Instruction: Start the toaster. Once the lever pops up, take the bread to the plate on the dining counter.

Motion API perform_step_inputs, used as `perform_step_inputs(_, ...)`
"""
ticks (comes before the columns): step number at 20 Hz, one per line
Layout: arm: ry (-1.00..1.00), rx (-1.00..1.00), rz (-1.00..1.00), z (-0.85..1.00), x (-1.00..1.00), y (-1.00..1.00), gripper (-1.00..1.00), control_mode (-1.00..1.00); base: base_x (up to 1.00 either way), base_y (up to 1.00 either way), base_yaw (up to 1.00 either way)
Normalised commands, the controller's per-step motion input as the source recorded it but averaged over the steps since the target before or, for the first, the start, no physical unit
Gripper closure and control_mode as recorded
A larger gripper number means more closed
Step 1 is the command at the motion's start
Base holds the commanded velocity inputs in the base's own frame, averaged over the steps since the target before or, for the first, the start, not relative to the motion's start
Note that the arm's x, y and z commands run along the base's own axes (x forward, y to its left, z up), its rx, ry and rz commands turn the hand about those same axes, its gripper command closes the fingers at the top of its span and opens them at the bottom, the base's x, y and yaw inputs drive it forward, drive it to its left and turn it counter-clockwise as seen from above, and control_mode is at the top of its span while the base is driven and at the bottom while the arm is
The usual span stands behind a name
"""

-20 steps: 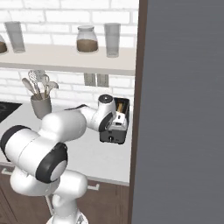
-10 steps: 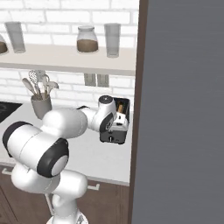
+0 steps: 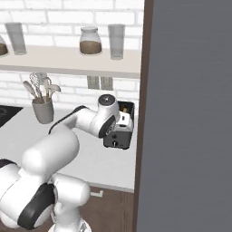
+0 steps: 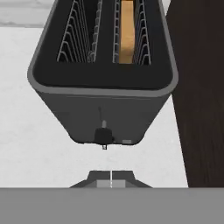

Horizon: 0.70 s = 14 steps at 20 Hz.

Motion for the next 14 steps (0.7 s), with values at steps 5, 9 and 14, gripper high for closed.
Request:
perform_step_inputs(5, -0.22, 0.0, 0.0, 1.0, -0.51, -0.13, 1.0, -1.0, 0.0, 0.0, 0.0)
perform_step_inputs(9, -0.24, 0.0, -0.03, 0.71, -0.01, -0.01, 1.0, -1.0, 0.0, 0.0, 0.0)
perform_step_inputs(14, -0.18, 0.02, -0.05, 0.1, 0.07, 0.12, 1.0, -1.0, 0.0, 0.0, 0.0)
